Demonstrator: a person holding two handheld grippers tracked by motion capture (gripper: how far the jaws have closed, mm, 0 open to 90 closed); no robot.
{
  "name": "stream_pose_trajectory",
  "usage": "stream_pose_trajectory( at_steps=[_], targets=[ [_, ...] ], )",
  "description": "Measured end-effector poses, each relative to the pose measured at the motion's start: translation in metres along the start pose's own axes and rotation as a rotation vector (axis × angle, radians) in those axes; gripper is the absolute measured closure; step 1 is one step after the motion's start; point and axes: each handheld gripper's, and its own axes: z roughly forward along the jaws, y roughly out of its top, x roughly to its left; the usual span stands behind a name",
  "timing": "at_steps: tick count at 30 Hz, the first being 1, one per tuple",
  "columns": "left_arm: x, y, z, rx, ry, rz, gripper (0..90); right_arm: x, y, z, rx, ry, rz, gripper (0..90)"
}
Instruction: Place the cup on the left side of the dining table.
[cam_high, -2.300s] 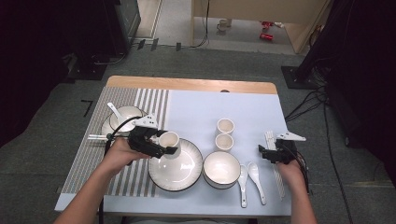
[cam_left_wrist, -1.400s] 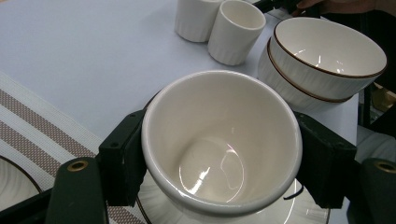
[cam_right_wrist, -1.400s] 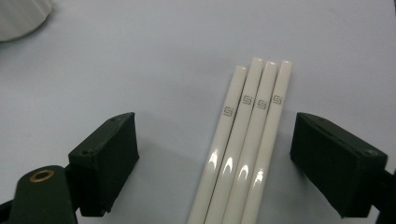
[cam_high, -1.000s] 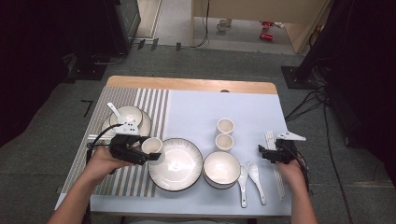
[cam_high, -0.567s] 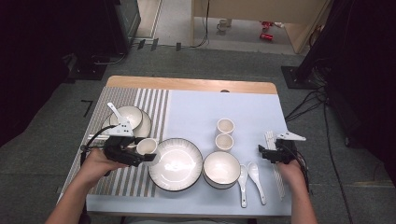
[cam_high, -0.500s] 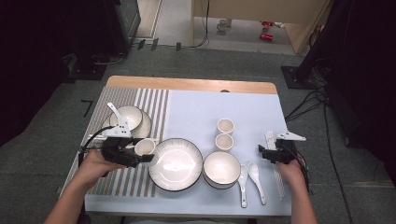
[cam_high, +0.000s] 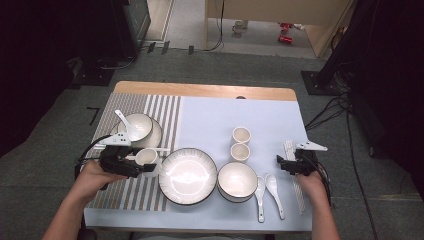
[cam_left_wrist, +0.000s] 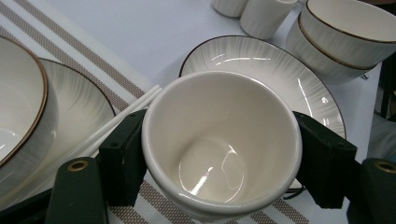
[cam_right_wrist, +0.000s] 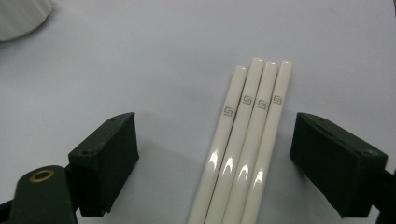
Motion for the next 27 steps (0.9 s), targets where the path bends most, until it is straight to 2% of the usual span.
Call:
stream_pose_trajectory(
  at_steps=[20, 23, 27],
  targets=[
    [0.016, -0.017, 0.008, 0.083, 0.021, -0.025, 27.8, 0.000, 0.000, 0.000, 0.000, 0.000, 0.000, 14.6],
    [0.017, -0.019, 0.011, 0.100, 0.031, -0.016, 27.7, 0.000, 0.000, 0.000, 0.000, 0.000, 0.000, 14.5],
    [0.018, -0.022, 0.016, 0.124, 0.024, -0.015, 27.8, 0.000, 0.000, 0.000, 0.000, 0.000, 0.000, 14.5]
  ],
)
